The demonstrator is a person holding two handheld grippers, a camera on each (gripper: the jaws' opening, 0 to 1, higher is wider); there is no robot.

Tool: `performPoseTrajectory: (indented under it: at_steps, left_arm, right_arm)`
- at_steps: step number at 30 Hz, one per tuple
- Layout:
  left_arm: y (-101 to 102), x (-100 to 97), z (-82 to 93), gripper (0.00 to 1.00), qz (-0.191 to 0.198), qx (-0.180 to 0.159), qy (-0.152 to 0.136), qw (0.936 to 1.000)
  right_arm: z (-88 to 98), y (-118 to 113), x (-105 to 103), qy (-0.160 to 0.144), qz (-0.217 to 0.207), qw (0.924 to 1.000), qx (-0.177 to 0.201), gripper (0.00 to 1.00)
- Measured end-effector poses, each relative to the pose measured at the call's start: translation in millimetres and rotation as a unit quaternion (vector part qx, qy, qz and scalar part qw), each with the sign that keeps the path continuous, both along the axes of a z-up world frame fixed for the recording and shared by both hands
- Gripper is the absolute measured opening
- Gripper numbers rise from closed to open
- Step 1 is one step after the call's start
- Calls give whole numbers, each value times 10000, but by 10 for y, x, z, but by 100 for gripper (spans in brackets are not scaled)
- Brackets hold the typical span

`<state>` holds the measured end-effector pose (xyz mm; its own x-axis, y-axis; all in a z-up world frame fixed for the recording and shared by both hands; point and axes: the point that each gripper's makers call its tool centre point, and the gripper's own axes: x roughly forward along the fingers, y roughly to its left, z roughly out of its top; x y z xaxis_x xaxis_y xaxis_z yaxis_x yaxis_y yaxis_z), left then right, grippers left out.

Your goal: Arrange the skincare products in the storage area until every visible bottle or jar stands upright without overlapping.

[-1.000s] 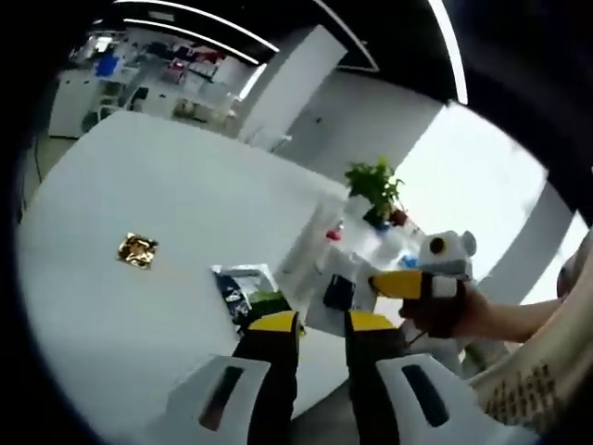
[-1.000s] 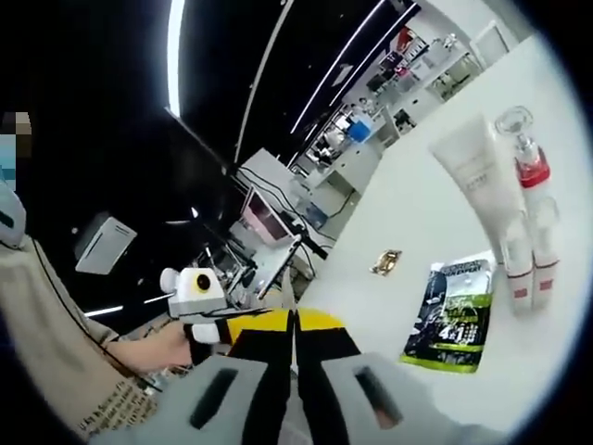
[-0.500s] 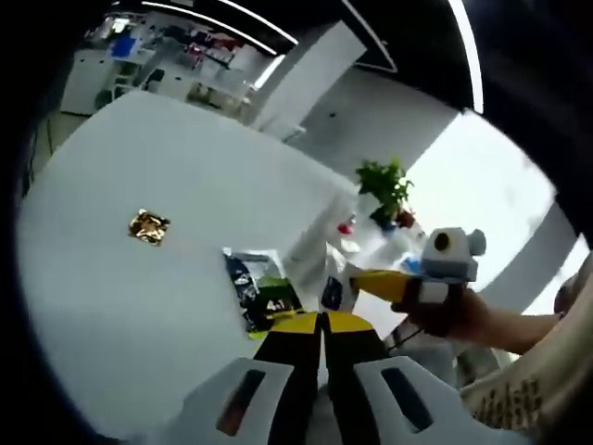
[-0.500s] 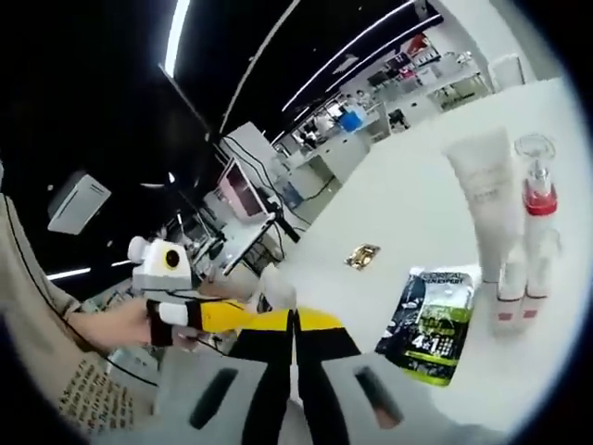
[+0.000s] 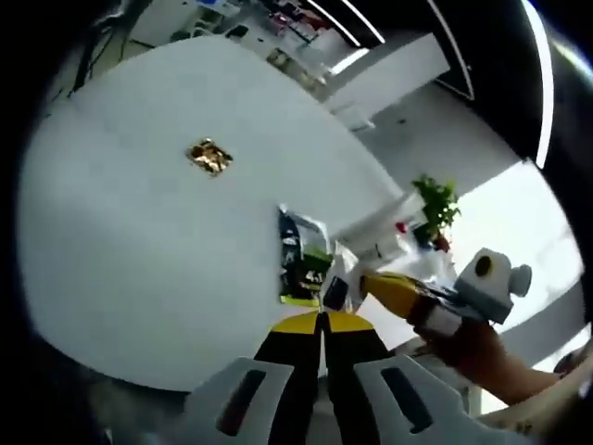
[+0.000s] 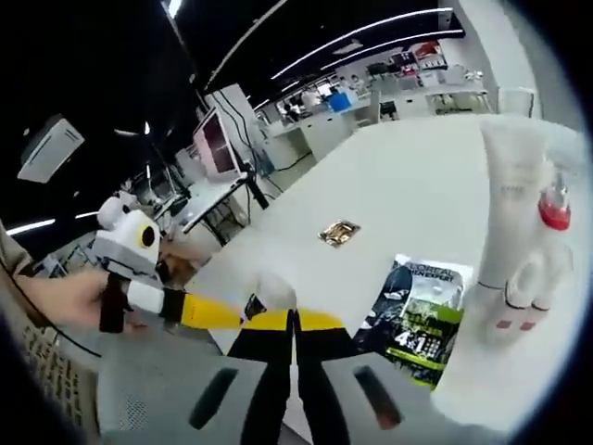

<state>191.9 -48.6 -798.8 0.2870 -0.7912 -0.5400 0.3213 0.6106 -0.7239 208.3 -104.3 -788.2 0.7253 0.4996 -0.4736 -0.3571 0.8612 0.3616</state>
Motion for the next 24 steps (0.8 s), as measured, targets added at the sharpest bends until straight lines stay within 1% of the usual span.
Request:
performPoseTrajectory:
  at_steps: [2,4,5,8,13,18,24]
  left_arm:
    - [25,5,-38,0,66,16,58,10000]
    - [36,8,-53,0,112,-18,104,9999]
    - [43,9,-68,0,132,-9,125,9998]
    - [67,13,-116,0,158,35,181,9997]
    - [79,42,-204,0,188,106,290,9993]
    - [39,73,-284,0,138,192,361,9991]
    - [-17,117,-368,0,97,226,460,9986]
  right_arm:
    - [-53,22,22,-16,44,9999,-104,1]
    - [-64,21,65,-224,147,9991,-329,1]
    - [-74,42,75,-336,304,9977,-495,1]
    - [-100,93,104,-537,555,9936,-823,1]
    - [-190,103,155,-454,628,9928,-917,1]
    - [-330,50,185,-276,698,9916,-1050,1]
    - [-397,5,245,-307,775,9896,-1168,1]
